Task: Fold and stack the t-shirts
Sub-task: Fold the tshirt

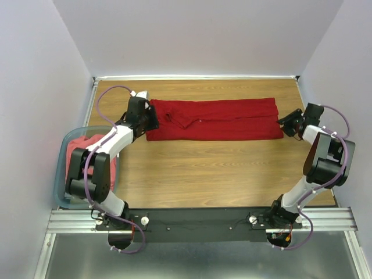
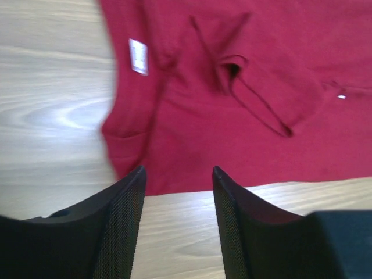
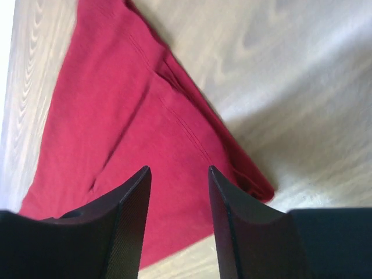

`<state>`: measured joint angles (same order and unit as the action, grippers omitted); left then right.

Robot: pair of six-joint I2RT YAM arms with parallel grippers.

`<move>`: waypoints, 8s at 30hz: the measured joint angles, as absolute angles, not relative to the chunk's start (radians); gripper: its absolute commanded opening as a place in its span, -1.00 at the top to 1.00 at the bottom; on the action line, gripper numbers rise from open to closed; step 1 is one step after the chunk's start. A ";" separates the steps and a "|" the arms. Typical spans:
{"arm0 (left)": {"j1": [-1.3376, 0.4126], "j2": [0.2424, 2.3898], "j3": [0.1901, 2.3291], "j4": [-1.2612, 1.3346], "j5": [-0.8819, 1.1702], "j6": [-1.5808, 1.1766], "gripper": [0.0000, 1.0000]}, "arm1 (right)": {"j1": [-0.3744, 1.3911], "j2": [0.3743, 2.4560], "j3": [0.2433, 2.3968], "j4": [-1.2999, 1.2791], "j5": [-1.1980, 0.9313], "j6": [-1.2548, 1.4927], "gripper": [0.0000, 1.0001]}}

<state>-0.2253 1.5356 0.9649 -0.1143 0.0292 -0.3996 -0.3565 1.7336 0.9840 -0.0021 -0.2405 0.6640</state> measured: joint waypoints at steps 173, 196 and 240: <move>-0.270 1.496 0.851 -0.092 0.124 -0.519 -0.23 | 0.634 1.879 1.142 0.109 0.025 1.003 0.92; -0.372 1.678 0.948 -0.106 0.053 -0.654 0.15 | 0.567 1.962 1.217 0.109 -0.126 0.891 0.92; -0.408 1.795 1.052 -0.134 -0.071 -0.736 1.00 | 0.545 1.976 1.158 0.122 -0.182 0.881 0.93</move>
<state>-0.4084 1.7950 1.0519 -0.1337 -0.0711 -0.7364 0.5449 1.9759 1.1576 0.1219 -0.1818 0.8806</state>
